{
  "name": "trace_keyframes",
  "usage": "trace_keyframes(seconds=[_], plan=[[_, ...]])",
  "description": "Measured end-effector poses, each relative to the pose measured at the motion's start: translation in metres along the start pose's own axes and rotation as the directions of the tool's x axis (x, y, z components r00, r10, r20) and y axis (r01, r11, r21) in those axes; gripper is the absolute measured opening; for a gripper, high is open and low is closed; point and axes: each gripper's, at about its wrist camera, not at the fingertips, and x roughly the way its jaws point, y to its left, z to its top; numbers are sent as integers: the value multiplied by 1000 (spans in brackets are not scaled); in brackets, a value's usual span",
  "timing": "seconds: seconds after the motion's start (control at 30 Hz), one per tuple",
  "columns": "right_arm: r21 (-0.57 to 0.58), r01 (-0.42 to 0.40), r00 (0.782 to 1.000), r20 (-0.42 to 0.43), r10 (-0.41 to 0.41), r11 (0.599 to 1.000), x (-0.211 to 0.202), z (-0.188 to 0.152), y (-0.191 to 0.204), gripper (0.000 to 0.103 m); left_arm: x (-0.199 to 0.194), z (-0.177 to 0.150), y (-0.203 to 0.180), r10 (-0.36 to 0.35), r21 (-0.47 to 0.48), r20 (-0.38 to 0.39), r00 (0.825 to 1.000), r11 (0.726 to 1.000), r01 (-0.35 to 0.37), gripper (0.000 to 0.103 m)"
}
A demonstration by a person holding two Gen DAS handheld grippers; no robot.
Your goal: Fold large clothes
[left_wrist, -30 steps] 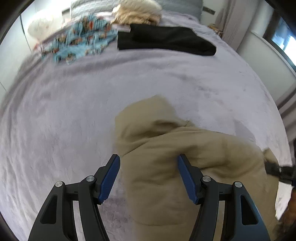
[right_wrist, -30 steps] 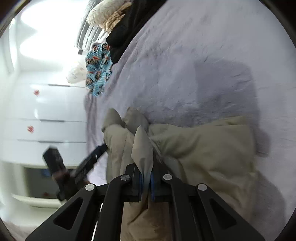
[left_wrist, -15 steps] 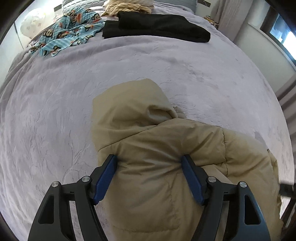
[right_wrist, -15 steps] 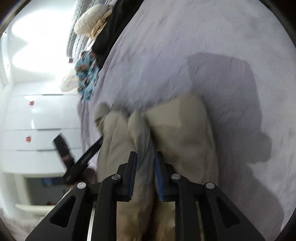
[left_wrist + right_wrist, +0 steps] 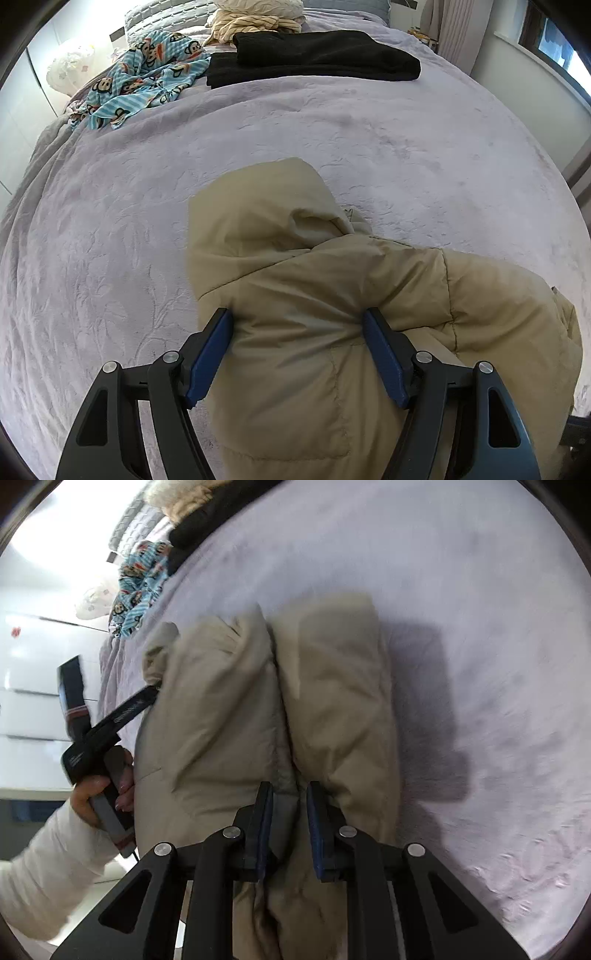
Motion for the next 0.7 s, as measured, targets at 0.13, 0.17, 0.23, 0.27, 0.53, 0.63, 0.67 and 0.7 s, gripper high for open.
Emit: trace_keyframes(seconds=[0.13,0.17,0.23,0.27,0.53,0.63,0.67,0.7], plan=[[-83,-97,994,34,100,992,-39,-23,24,19,0,-2,0,5,-2,6,1000,1000,-5,74],[-104,-103,994,16,105,989,-40,-29,30,19,0,-2,0,6,-1,7,1000,1000,-6,74],[-141,-73,997,-19,71,987,-39,-43,40,19,0,-3,-1,10,-1,8,1000,1000,-10,74],[-153,-51,998,-31,47,987,-35,-48,39,19,0,-3,-1,11,-1,7,1000,1000,-11,75],[-110,130,988,-74,-138,985,9,-64,2,19,-33,-5,14,-1,-21,-15,1000,1000,0,79],[-99,134,987,-72,-141,986,15,-64,-1,19,-63,-21,24,-30,-9,-9,1000,1000,30,79],[-113,140,987,-67,-148,984,17,-65,-1,19,-69,-26,27,-46,-10,-17,999,999,46,79],[-122,146,986,-66,-155,982,18,-65,-1,19,-75,-33,30,-62,-9,-27,998,998,62,79]])
